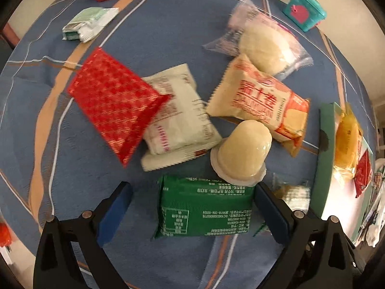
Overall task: Organize snacks
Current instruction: 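Grasp the green packet with the left tool while the right tool holds the biscuit pack, then carry the green packet with the left tool while the right tool carries the biscuit pack to the tray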
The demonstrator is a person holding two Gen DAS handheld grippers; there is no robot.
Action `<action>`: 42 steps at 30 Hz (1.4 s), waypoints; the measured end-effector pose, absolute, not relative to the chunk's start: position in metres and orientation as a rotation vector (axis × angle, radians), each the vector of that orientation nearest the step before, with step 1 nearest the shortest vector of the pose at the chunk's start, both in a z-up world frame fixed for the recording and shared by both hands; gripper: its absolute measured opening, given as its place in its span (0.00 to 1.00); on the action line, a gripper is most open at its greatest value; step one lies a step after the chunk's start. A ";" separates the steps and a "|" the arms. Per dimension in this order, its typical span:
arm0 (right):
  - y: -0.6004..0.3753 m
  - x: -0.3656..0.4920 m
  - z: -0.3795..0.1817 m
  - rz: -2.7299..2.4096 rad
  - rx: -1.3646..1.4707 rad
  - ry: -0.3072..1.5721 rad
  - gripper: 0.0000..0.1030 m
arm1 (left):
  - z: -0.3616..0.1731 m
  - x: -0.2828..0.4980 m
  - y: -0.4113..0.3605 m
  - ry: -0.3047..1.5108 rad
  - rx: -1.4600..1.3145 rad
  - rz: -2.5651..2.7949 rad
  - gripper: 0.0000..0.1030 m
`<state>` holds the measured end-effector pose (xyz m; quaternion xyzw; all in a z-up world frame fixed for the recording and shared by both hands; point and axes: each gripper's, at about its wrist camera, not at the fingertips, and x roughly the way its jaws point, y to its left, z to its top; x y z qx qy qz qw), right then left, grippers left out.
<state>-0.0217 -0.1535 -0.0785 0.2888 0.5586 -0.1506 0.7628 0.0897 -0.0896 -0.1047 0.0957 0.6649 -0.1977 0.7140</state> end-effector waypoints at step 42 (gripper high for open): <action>-0.167 -0.047 -0.001 -0.319 0.677 1.006 0.53 | -0.010 0.083 0.008 1.277 -0.036 -0.487 0.64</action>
